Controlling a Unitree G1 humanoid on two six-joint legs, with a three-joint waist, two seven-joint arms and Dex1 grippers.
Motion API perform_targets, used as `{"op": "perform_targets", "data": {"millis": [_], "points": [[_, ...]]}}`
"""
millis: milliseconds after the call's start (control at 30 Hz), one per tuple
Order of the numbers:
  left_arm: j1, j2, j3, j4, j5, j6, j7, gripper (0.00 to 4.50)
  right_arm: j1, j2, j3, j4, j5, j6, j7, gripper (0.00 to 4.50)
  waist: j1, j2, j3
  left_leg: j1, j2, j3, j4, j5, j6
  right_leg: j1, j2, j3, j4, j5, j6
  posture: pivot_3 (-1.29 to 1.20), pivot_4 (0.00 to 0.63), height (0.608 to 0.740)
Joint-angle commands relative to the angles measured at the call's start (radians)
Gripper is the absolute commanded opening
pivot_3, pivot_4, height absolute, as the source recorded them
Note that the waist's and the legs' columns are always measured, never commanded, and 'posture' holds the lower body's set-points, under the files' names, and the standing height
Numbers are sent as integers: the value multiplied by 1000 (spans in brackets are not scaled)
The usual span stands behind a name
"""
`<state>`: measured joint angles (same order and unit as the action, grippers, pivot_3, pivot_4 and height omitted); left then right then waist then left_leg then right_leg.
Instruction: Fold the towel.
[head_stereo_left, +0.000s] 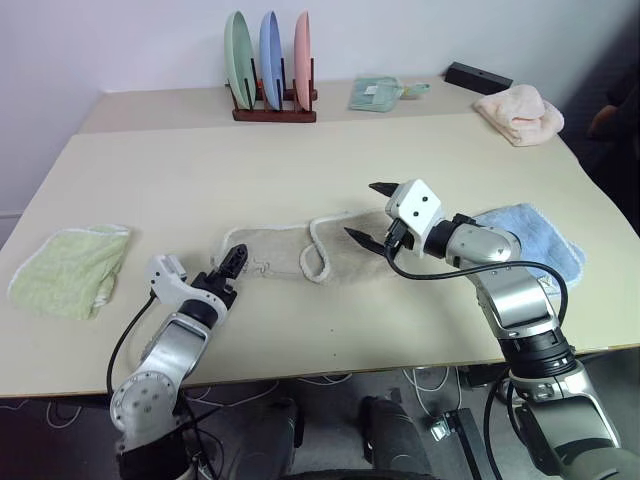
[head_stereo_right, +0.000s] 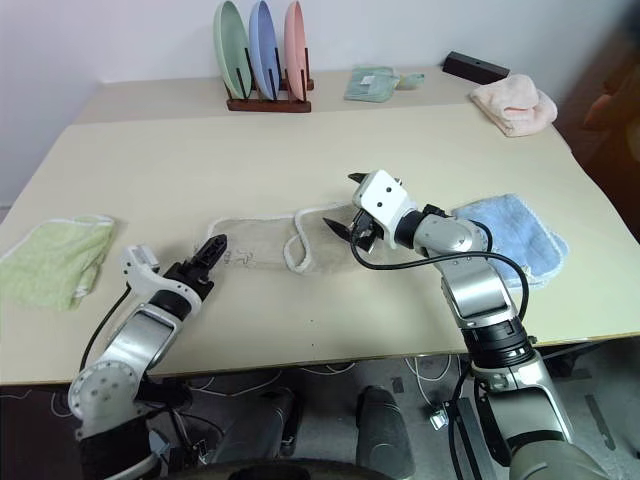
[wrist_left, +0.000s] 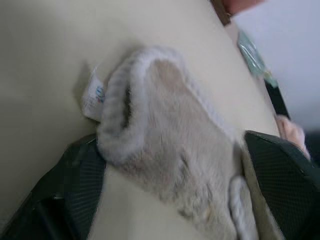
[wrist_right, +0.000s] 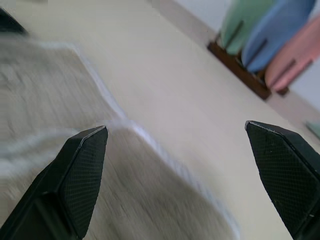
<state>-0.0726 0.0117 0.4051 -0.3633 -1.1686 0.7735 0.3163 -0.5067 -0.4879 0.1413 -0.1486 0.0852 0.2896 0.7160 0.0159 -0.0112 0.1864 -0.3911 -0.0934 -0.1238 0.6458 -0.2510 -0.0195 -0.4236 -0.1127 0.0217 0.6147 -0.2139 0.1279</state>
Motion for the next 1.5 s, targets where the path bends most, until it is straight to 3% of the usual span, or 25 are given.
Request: {"op": "perform_targets", "data": {"millis": [33, 167, 300, 500, 600, 733, 967, 1133, 1267, 1367, 1500], "points": [[-24, -17, 0, 35, -37, -15, 39, 2134, 6, -5, -19, -65, 20, 11, 2, 4500, 1, 0, 0, 0, 0, 0, 0, 0, 0, 0, 0, 0, 0, 0, 0, 0, 150, 735], [-35, -7, -4, 35, -47, -27, 44, 36, 25, -11, -18, -87, 22, 25, -1, 4500, -2, 0, 0, 0, 0, 0, 0, 0, 0, 0, 0, 0, 0, 0, 0, 0, 150, 735], [-42, 29, 17, -9, -39, -71, 5, 36, 53, -14, -29, -127, 49, 91, 3, 4500, -3, -1, 0, 0, 0, 0, 0, 0, 0, -1, 0, 0, 0, 0, 0, 0, 150, 735], [-30, 300, 104, -100, 10, -116, -164, 36, 142, -53, -73, -236, 217, 274, 79, 4500, -6, -1, 1, -1, 2, 0, -1, -1, -1, -2, 2, 0, 0, -2, -3, 0, 150, 735], [-39, 428, 92, -128, 44, -107, -256, 36, 160, -66, -76, -237, 239, 286, 95, 4500, -2, -1, 1, -1, 2, 1, -1, -1, -1, -2, 2, 1, -1, -2, -3, 0, 150, 735], [-86, 552, -47, -186, 123, -92, -418, 36, 168, -67, -54, -205, 222, 256, 99, 4500, -1, -2, 1, -1, 1, 0, -1, -1, -1, -1, 1, 0, -1, -2, -3, 0, 150, 735], [-193, 594, -441, -201, 329, -55, -623, 36, 159, -57, -36, -187, 207, 237, 84, 4500, -11, -1, 1, -1, 1, 4, -3, -1, -1, -2, 1, 1, -1, -2, -3, 0, 150, 735], [-228, 558, -605, -74, 509, -47, -646, 36, 165, -53, -39, -201, 203, 238, 59, 4500, -8, -2, 1, -1, 2, 5, -4, -1, -1, -3, 2, 1, -1, -1, -2, 0, 150, 735], [-244, 521, -622, -18, 577, -40, -654, 36, 181, -58, -40, -217, 202, 238, 45, 4500, -5, -2, 2, -1, 2, 4, -3, -1, -1, -3, 1, 1, -1, 0, -1, 0, 150, 735], [-245, 499, -611, 9, 601, -29, -662, 924, 190, -56, -33, -222, 193, 233, 30, 4500, -4, -2, 2, -1, 2, 2, -3, -1, -1, -3, 1, 1, -1, 0, 0, 0, 150, 735], [-224, 499, -567, -33, 589, -16, -688, 2924, 179, -50, -27, -212, 185, 228, 20, 4500, -6, -2, 2, -1, 2, 2, -3, -1, -1, -3, 1, 1, -1, 0, 0, 0, 150, 735]]}}
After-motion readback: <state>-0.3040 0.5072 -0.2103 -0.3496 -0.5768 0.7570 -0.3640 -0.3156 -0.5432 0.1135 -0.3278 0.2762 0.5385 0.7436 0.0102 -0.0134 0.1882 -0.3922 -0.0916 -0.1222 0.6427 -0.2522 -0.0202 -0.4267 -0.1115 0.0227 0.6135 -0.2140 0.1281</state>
